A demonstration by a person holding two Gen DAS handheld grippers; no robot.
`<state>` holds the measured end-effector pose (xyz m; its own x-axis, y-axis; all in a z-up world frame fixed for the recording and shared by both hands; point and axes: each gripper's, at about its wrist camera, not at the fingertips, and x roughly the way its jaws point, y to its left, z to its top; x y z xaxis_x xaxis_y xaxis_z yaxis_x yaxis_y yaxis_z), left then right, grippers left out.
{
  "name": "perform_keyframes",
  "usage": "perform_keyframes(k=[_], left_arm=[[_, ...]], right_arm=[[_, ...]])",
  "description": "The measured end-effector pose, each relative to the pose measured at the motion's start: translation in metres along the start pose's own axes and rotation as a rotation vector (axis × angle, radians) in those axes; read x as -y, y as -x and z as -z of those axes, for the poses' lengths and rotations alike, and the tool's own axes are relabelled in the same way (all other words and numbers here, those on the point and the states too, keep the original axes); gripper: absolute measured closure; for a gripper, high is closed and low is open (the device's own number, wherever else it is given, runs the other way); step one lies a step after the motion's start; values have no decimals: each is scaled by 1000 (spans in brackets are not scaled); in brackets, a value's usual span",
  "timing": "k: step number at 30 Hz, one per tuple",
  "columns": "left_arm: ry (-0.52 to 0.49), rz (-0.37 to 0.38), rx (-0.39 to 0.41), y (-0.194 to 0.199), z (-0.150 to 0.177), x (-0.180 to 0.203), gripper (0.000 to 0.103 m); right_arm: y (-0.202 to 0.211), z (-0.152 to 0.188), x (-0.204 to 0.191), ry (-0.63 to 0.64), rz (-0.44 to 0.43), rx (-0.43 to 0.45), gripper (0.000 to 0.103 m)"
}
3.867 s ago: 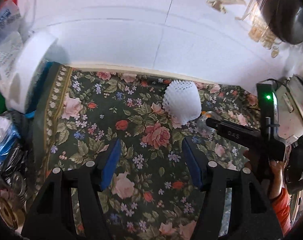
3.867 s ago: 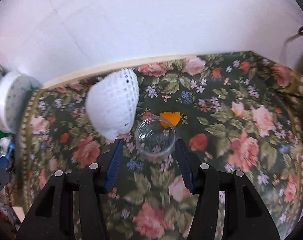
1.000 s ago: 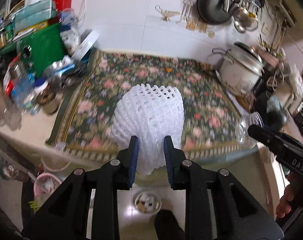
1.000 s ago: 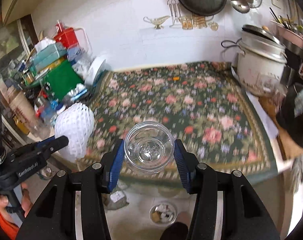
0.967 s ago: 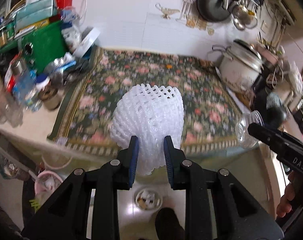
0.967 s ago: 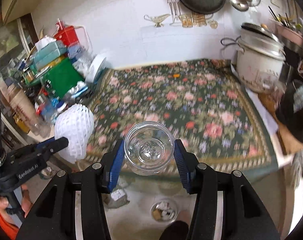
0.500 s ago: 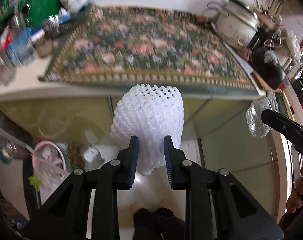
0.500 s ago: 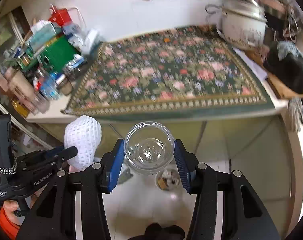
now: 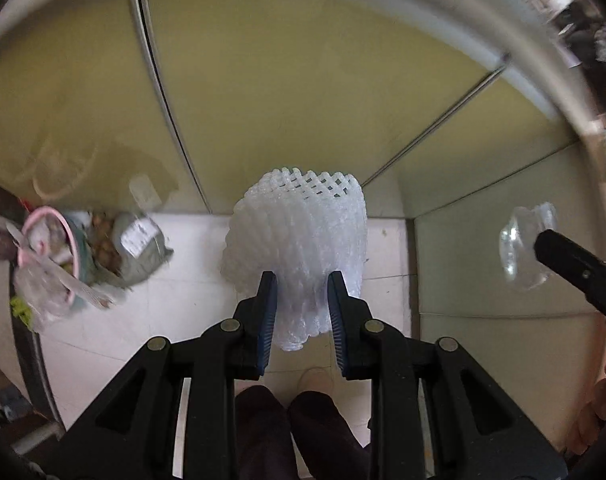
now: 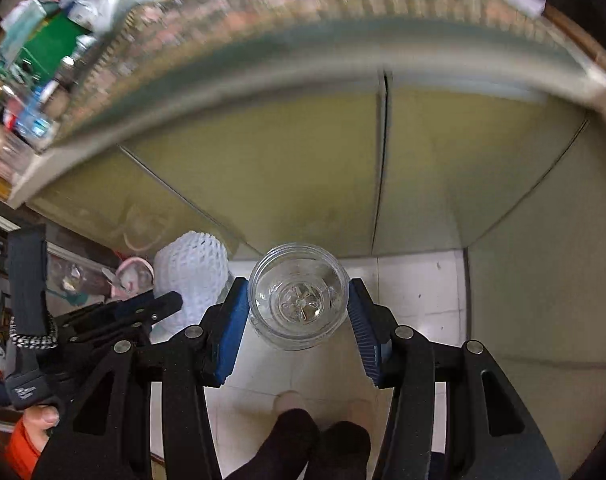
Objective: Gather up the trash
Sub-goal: 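Carry the mesh net and clear jar down over the white floor bucket, then open the left tool dropping the mesh net while the right tool releases the jar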
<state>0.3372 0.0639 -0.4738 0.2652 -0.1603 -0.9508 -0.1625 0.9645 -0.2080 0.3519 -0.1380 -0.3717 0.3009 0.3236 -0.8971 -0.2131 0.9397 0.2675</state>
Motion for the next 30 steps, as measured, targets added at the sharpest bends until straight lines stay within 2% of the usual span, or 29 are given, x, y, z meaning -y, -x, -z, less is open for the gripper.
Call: perform_keyframes(k=[3, 8, 12, 17, 23, 30], left_arm=[[32, 4, -41, -63, 9, -15, 78], [58, 6, -98, -172, 16, -39, 77], [32, -8, -116, -238, 16, -52, 75], [19, 46, -164, -297, 16, -61, 68], [-6, 43, -222, -328, 21, -64, 65], [-15, 46, -191, -320, 26, -71, 55]], right_arm=[[-53, 12, 15, 28, 40, -34, 57], [-135, 31, 33, 40, 23, -84, 57], [-196, 42, 37, 59, 1, -111, 57], [-252, 51, 39, 75, -29, -133, 57], [-279, 54, 44, 77, -46, -151, 57], [-297, 50, 40, 91, -59, -155, 57]])
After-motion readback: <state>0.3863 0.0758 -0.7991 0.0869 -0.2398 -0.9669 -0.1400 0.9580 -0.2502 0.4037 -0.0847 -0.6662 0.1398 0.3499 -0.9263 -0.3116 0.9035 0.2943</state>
